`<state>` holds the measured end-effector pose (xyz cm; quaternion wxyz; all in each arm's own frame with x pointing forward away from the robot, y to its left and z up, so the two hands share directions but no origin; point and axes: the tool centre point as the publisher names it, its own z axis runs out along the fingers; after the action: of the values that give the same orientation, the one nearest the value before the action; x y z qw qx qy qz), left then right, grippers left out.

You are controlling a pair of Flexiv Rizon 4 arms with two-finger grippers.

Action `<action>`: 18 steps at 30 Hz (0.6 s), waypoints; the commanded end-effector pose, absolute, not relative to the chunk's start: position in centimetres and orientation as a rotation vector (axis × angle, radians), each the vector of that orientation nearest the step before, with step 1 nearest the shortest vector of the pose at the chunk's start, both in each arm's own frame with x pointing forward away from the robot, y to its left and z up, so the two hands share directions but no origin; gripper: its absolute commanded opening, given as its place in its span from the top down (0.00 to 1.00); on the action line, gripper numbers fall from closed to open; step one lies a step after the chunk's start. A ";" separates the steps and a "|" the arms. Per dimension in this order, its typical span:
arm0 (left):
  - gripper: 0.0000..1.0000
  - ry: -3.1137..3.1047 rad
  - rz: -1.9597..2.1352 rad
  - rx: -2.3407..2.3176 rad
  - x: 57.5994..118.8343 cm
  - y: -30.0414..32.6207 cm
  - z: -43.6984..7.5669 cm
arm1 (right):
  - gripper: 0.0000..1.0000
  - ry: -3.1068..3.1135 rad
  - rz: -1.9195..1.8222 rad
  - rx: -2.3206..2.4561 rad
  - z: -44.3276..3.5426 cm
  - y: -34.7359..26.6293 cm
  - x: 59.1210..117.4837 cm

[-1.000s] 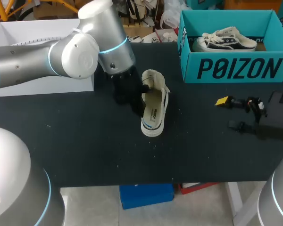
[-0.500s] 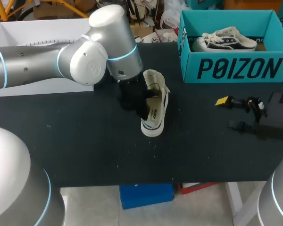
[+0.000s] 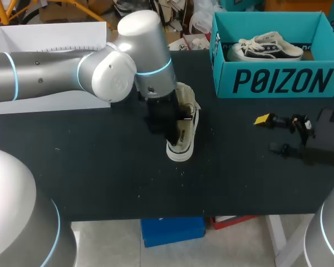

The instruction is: Take the shoe out of the shoebox, open the shoe tongue, remove and reinsert the insole, then place the shoe into the shoebox

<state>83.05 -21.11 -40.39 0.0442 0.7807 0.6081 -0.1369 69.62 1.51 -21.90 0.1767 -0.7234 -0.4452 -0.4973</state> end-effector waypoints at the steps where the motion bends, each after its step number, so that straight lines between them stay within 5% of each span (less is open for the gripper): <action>1: 1.00 1.868 -0.401 2.404 83.4 -22.0 -41.3 | 0.00 -1.260 -1.405 -2.049 -21.9 1.6 69.7; 9: 1.00 1.872 -0.391 2.407 83.4 -22.4 -41.6 | 0.00 -1.260 -1.405 -2.049 -21.9 1.6 69.7; 18: 1.00 1.858 -0.580 2.220 84.1 -20.9 -36.0 | 0.00 -1.260 -1.405 -2.049 -21.9 1.6 69.7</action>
<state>84.32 -23.41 -38.15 0.0670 0.7601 0.6242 -0.1679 69.62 1.52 -21.90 0.1768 -0.7234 -0.4452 -0.4973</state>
